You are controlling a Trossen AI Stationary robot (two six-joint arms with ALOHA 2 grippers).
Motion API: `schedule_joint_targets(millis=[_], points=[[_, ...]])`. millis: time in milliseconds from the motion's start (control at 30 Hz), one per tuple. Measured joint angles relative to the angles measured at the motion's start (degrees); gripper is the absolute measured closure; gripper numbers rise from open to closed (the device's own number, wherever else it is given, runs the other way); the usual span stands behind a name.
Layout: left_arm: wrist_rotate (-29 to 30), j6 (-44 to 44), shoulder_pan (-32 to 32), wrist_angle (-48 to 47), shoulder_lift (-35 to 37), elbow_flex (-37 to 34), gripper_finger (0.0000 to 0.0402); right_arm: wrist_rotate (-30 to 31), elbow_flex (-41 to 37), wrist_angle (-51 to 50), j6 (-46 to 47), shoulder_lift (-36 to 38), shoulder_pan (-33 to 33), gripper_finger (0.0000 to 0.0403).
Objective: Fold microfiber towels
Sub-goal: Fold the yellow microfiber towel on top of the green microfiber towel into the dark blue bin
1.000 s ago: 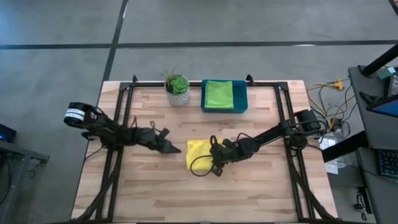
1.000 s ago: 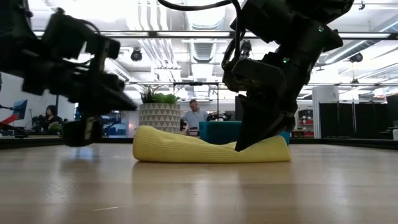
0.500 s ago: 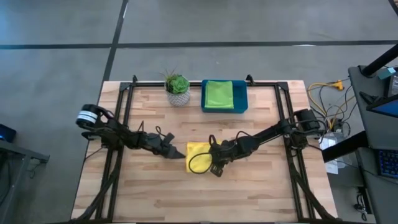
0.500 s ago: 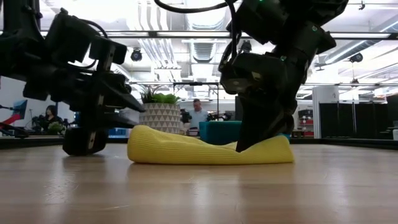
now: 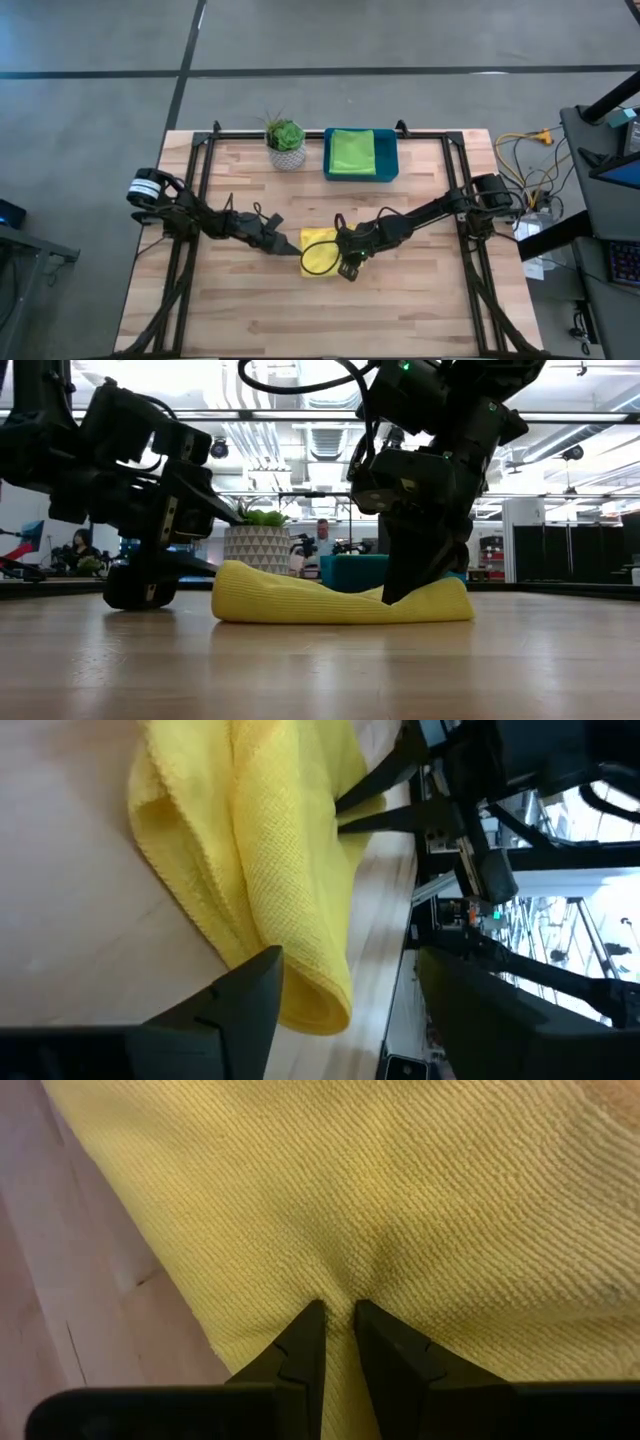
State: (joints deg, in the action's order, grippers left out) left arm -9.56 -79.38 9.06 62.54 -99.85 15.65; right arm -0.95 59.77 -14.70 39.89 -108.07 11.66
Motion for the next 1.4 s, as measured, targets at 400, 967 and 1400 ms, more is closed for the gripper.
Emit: schedule_joint_targets(millis=[400, 967, 1400], points=[[-8.6, -1.7, 0.4, -14.7, 0.5, 8.6, 0.0180, 0.2, 0.0, 0.0, -0.1, 0.0, 0.0, 0.0345], [-0.6, -5.6, 0.5, -13.7, -5.4, 10.0, 0.0180, 0.5, 0.2, -0.2, -0.1, 0.1, -0.1, 0.0343], [10.8, -9.4, 0.5, -14.5, -5.2, 10.1, 0.0180, -0.5, 0.5, -0.4, -0.8, 0.1, -0.1, 0.0344]])
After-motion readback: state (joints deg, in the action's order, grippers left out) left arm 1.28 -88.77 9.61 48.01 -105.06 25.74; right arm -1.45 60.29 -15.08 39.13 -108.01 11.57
